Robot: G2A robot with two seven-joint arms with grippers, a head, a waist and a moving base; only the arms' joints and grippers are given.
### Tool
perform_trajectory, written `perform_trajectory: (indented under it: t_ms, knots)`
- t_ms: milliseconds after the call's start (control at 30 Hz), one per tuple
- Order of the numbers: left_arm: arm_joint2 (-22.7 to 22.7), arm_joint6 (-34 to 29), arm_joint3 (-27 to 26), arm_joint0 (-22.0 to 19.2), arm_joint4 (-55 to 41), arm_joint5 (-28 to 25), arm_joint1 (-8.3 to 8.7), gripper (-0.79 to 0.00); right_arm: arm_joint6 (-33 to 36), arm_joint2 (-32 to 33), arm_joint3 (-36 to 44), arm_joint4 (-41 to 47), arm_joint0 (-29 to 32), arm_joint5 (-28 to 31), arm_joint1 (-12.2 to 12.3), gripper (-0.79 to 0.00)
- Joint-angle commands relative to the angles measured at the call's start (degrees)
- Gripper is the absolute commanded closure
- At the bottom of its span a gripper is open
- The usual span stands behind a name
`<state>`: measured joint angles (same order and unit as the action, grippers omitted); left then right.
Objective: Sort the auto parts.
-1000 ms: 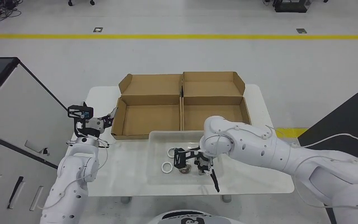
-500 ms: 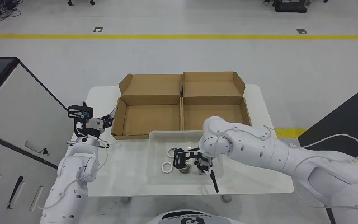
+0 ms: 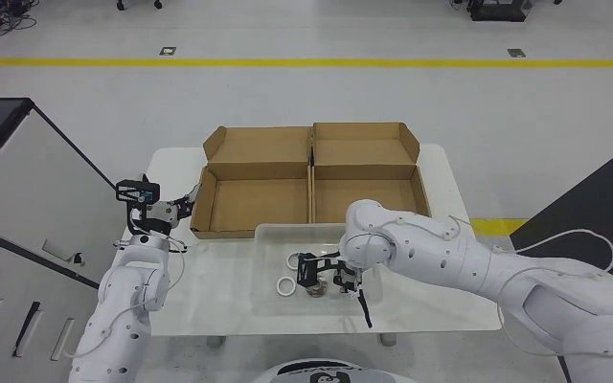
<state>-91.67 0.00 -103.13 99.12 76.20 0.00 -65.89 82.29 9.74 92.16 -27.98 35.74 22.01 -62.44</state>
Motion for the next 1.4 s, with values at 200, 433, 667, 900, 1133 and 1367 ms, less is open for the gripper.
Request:
perform_trajectory:
  t_ms: [200, 433, 667, 900, 1133, 1367]
  knots:
    - [0.00, 0.00, 0.00, 0.00, 0.00, 0.00, 0.00, -0.785, -1.45, 0.09, 1.06, 4.42, -3.00, 1.44, 0.94, 0.000]
    - [0.00, 0.00, 0.00, 0.00, 0.00, 0.00, 0.00, -0.785, -3.95, 2.49, 5.34, 11.18, -5.80, 3.94, 5.10, 0.000]
    - [0.00, 0.00, 0.00, 0.00, 0.00, 0.00, 0.00, -0.785, -5.99, 4.88, 9.45, 16.55, -7.52, 5.98, 8.91, 0.000]
    - [0.00, 0.00, 0.00, 0.00, 0.00, 0.00, 0.00, -0.785, -5.99, 4.88, 9.45, 16.55, -7.52, 5.98, 8.91, 0.000]
    - [0.00, 0.00, 0.00, 0.00, 0.00, 0.00, 0.00, -0.785, -10.58, 9.32, 4.83, 21.64, -6.43, 7.29, 10.43, 0.000]
    - [0.00, 0.00, 0.00, 0.00, 0.00, 0.00, 0.00, -0.785, -16.52, 20.64, -3.81, 40.57, -0.29, 16.50, 16.92, 0.000]
